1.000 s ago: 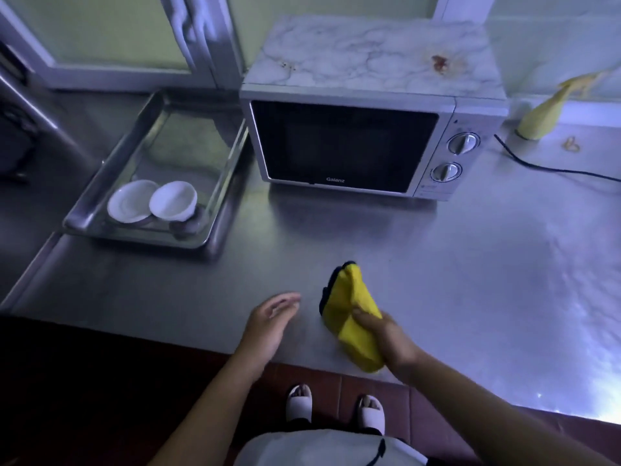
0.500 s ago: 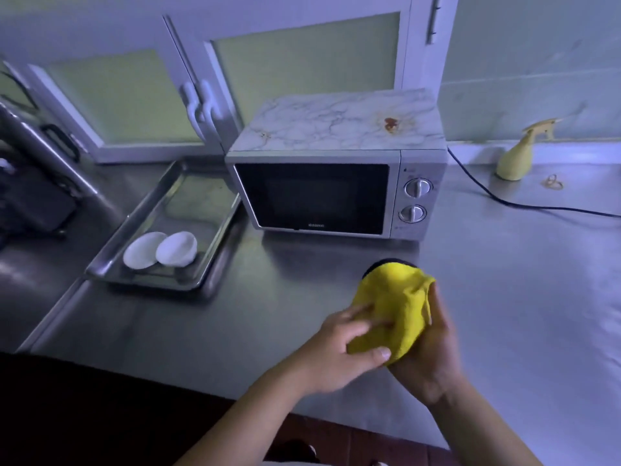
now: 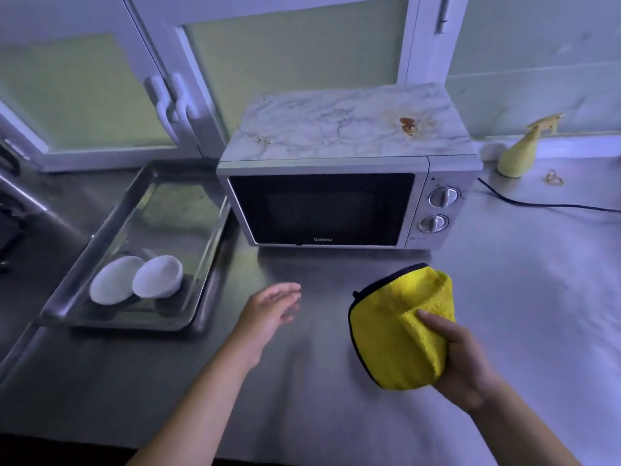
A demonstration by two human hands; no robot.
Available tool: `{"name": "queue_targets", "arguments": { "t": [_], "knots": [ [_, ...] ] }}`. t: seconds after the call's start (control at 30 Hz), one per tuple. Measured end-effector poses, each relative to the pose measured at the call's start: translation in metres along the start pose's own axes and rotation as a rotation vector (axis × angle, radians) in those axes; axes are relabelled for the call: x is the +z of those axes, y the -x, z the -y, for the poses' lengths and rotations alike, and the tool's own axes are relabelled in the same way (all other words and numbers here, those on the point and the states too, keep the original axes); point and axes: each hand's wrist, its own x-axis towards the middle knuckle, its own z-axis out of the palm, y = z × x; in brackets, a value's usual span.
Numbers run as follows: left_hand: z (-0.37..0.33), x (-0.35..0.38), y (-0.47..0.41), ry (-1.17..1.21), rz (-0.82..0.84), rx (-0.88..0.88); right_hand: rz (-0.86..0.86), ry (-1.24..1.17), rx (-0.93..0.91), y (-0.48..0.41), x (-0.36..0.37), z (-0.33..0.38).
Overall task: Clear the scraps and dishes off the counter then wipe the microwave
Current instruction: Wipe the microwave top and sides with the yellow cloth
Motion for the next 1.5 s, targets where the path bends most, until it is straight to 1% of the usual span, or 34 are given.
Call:
{"name": "queue_targets", "arguments": {
  "t": [0.07, 0.13, 0.23, 0.3, 0.37, 0.4, 0.47, 0.5, 0.57, 0.67, 0.77, 0.87, 1.0, 1.2, 1.27, 1.4, 1.5],
  "knots": [
    [-0.004, -0.025, -0.032, 0.043, -0.086, 0.002, -0.235, 0.023, 0.007, -0.022, 0.020, -0.001],
    [-0.006, -0.049, -0.064, 0.048, -0.149, 0.014, -0.462, 0.059, -0.057, -0.042, 0.042, 0.000],
    [-0.012, -0.079, -0.116, -0.010, -0.195, 0.032, -0.635, 0.142, -0.259, -0.081, 0.064, 0.007],
    [-0.019, -0.092, -0.149, -0.078, -0.188, 0.035, -0.813, 0.169, -0.383, -0.106, 0.075, 0.020],
    [-0.026, -0.099, -0.175, -0.125, -0.165, 0.041, -0.982, 0.132, -0.523, -0.130, 0.090, 0.037],
    [-0.029, -0.101, -0.184, -0.138, -0.160, 0.052, -0.998, 0.096, -0.591, -0.142, 0.098, 0.045],
    [-0.033, -0.103, -0.203, -0.145, -0.133, 0.071, -0.964, 0.097, -0.645, -0.172, 0.118, 0.052],
    [-0.033, -0.102, -0.210, -0.136, -0.100, 0.071, -0.945, 0.109, -0.624, -0.188, 0.126, 0.050],
    [-0.029, -0.100, -0.214, -0.141, -0.040, 0.077, -0.897, 0.050, -0.575, -0.213, 0.147, 0.038],
    [-0.022, -0.101, -0.213, -0.178, -0.045, 0.083, -0.838, 0.034, -0.530, -0.238, 0.177, 0.008],
    [-0.019, -0.106, -0.217, -0.133, 0.021, 0.106, -0.786, 0.005, -0.523, -0.251, 0.202, -0.008],
    [-0.022, -0.111, -0.218, -0.107, 0.044, 0.103, -0.755, 0.011, -0.500, -0.255, 0.231, -0.021],
    [-0.021, -0.115, -0.217, -0.059, 0.129, 0.118, -0.643, 0.077, -0.522, -0.252, 0.285, -0.057],
    [-0.027, -0.139, -0.232, -0.169, 0.229, 0.058, -0.494, 0.104, -0.399, -0.257, 0.347, -0.097],
    [-0.028, -0.144, -0.237, -0.184, 0.243, 0.041, -0.437, 0.144, -0.392, -0.255, 0.358, -0.107],
    [-0.032, -0.149, -0.240, -0.201, 0.278, 0.021, -0.228, 0.118, -0.426, -0.250, 0.368, -0.126],
    [-0.035, -0.151, -0.237, -0.192, 0.318, 0.011, -0.177, 0.181, -0.386, -0.233, 0.354, -0.122]
  ]
}}
